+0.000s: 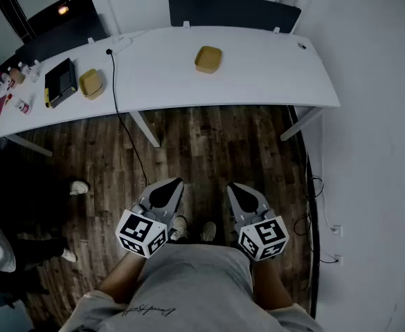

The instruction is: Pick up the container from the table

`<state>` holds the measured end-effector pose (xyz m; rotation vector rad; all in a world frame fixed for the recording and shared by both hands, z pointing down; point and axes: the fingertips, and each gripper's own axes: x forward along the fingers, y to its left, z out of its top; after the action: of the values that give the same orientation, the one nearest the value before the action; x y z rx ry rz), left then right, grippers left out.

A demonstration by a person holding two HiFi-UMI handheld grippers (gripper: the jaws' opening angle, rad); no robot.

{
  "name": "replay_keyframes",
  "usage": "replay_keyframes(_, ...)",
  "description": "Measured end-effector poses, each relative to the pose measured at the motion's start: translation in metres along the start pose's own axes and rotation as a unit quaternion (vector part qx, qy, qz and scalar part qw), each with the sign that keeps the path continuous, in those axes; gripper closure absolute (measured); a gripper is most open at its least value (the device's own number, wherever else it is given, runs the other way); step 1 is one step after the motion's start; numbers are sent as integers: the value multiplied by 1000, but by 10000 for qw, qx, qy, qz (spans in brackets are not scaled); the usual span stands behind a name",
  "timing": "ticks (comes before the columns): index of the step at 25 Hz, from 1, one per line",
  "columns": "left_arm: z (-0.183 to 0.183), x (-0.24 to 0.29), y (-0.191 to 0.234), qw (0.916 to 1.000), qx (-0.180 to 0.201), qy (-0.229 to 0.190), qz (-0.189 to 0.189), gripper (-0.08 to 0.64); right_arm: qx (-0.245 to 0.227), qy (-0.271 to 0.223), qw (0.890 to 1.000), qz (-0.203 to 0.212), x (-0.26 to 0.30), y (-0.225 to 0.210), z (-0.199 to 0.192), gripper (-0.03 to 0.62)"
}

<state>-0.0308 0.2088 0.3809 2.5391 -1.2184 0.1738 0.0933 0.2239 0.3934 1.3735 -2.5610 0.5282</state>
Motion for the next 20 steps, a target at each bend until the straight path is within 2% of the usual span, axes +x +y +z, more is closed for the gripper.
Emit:
replay_keyframes(8, 4, -6, 14, 10000, -37, 30, -51, 558, 31, 36, 10000, 29, 18, 11, 5, 578)
replay_keyframes(12, 7, -10, 26, 10000, -4, 27, -60, 558, 115, -101, 9999, 39, 26, 19, 13, 577)
replay_keyframes(20, 10, -23, 52, 9998, -24, -11, -210, 558, 108, -144, 9998, -76, 45, 40, 14, 577)
